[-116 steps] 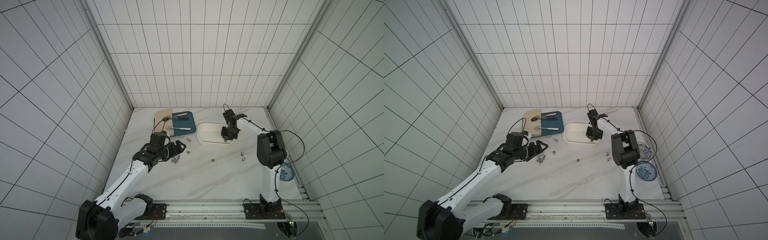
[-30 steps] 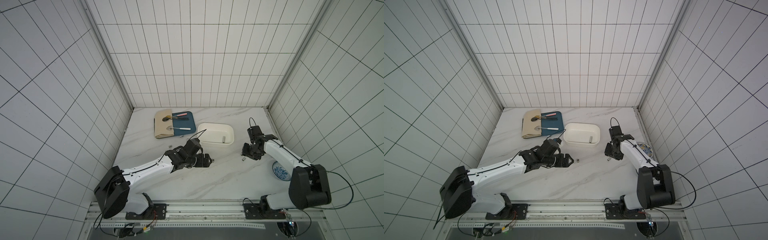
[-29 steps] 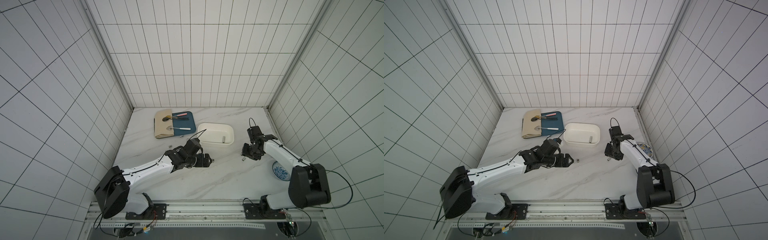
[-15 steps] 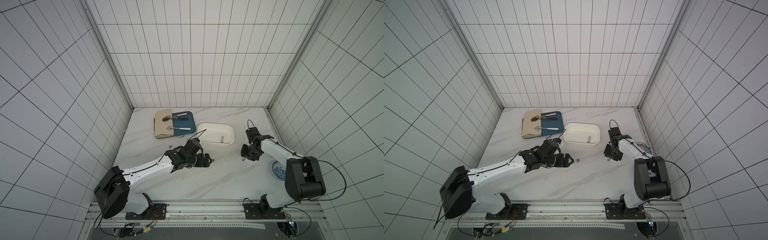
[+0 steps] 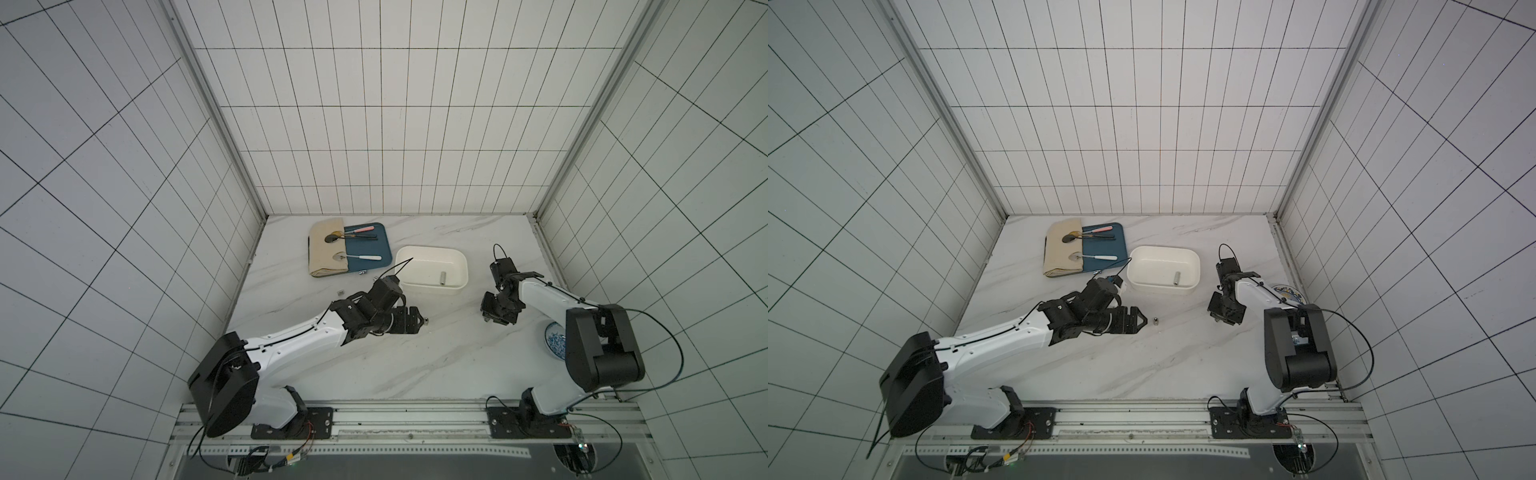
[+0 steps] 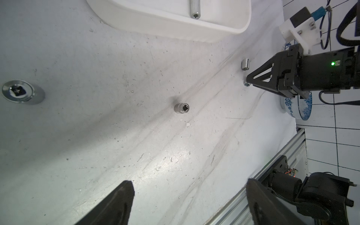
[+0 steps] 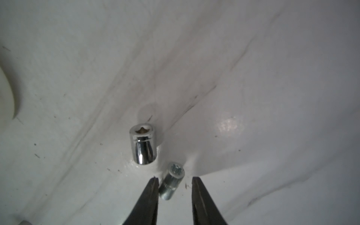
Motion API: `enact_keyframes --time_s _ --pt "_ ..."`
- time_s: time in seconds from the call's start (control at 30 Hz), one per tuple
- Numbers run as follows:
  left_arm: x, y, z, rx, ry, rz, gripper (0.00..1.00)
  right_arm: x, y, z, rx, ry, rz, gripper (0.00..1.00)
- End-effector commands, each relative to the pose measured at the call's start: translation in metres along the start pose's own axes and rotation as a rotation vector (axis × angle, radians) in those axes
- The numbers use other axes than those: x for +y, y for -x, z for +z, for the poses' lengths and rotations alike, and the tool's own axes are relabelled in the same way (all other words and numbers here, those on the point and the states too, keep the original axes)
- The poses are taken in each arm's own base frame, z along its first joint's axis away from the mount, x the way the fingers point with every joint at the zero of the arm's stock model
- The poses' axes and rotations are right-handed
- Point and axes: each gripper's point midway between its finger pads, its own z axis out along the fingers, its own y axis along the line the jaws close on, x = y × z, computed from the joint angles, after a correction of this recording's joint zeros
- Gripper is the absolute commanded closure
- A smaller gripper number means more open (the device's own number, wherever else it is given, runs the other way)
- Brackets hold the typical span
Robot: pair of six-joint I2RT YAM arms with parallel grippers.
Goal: Put the socket on the desktop into the storage box
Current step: Pick up the socket head from the center of the board.
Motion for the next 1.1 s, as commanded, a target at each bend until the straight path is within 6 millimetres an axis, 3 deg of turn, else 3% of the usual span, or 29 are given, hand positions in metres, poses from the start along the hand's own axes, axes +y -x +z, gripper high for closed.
enact_keyframes --time_s 0.0,0.5,0.73,0.9,1.07 --pt "-0.006 0.01 -0.005 -0.039 -0.01 0.01 0.07 -0.009 -0.008 0.01 0.034 -0.021 0.023 0.68" --pt "-0.003 0.01 -0.007 -0.047 -0.008 -0.004 0.07 -0.007 -0.012 0.008 0.041 0.001 0.018 0.8" --pt "0.014 0.018 -0.014 -0.076 0.016 -0.06 0.07 -0.002 -0.006 -0.018 -0.014 0.024 -0.005 0.8" --pt "0.03 0.03 -0.027 -0.114 0.039 -0.097 0.07 0.013 0.002 -0.044 -0.059 0.05 -0.039 0.8" --pt "0.047 0.04 -0.041 -0.149 0.079 -0.125 0.07 0.029 0.014 -0.057 -0.085 0.076 -0.064 0.8"
